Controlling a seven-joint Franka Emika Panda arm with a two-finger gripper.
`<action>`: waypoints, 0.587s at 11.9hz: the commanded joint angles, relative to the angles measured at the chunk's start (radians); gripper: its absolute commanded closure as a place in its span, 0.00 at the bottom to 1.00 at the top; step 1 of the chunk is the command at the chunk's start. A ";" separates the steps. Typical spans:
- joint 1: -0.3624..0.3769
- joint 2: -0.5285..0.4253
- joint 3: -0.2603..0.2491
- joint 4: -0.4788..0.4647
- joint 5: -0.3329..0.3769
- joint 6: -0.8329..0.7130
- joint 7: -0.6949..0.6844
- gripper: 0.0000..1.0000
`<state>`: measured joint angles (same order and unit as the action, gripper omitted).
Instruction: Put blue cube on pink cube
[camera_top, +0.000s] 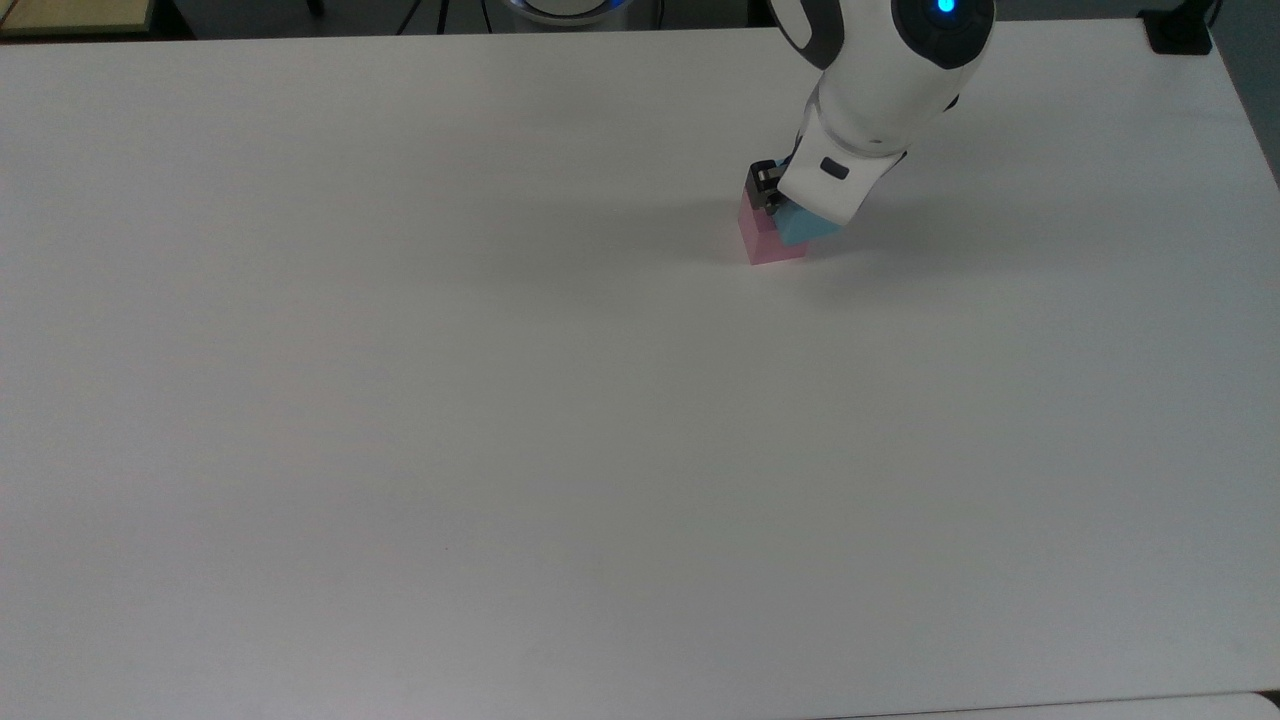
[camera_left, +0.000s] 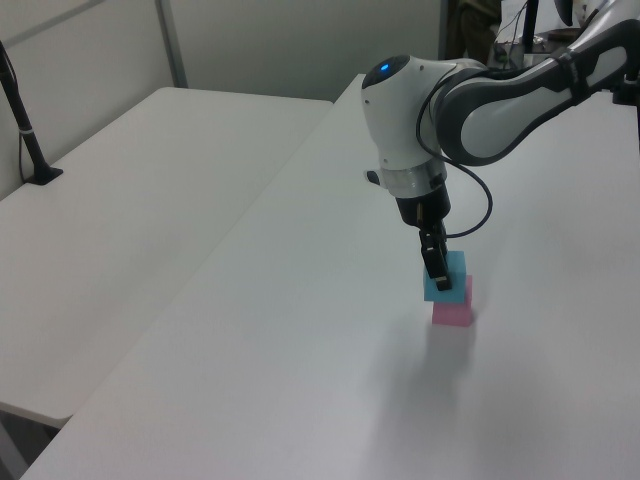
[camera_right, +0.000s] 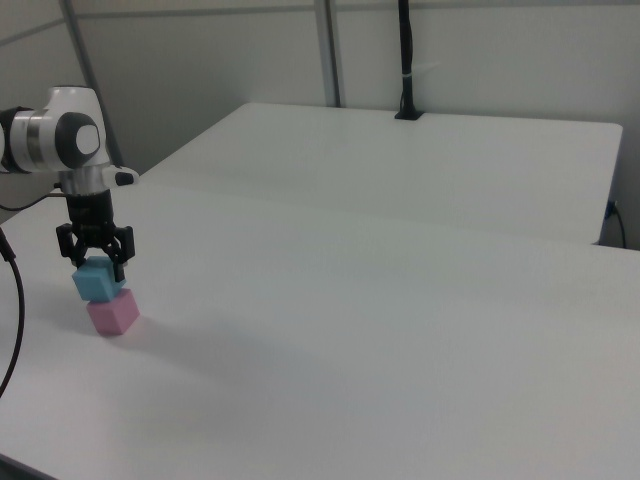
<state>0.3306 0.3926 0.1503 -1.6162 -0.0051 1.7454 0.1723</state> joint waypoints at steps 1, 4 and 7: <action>0.005 0.005 -0.014 0.009 -0.010 -0.044 0.013 0.00; 0.001 -0.018 -0.020 0.016 -0.004 -0.090 0.013 0.00; -0.008 -0.077 -0.037 0.016 -0.001 -0.144 0.000 0.00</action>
<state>0.3202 0.3760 0.1365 -1.5952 -0.0051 1.6580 0.1723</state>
